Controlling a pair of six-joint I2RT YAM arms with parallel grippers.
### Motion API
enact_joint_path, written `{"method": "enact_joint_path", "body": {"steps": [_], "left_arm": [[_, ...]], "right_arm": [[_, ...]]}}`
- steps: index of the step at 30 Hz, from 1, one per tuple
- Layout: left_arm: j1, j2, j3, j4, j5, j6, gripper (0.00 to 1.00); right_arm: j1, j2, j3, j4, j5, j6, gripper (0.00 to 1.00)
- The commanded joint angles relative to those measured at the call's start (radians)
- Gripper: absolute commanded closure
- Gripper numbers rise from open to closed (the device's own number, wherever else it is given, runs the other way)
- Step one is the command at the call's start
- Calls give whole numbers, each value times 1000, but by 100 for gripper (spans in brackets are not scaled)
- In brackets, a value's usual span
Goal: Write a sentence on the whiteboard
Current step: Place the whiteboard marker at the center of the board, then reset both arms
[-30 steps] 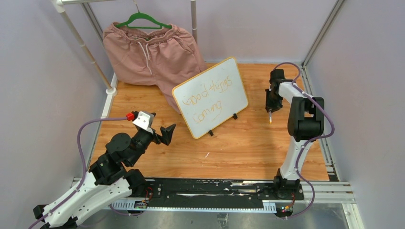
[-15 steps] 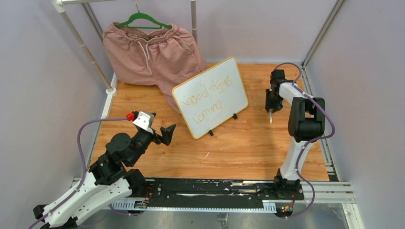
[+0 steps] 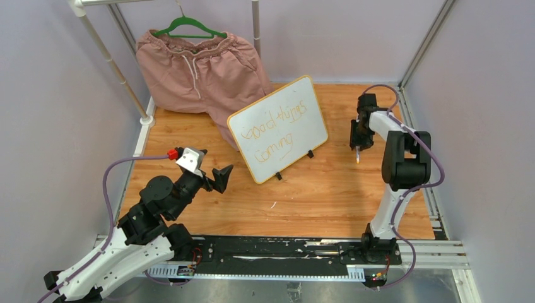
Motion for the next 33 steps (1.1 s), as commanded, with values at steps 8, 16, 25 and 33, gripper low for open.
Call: {"method": "enact_joint_path", "body": {"steps": [8,16,25,33], "left_arm": [[-1,13,-17,38,-24,8,0],[-1,69,-18,51,-151,-39,0],[-1,150,37,-6,-322,-202,0],[-2,341,206,-305,-571,-630,0]], "right_arm": [[71,-313,-116,109,104,142,64],[485,-554,-186,199,651,24,58],[528,-971,-411,175,696,309,40],[506,-1376,-602,209,466,163,23]]}}
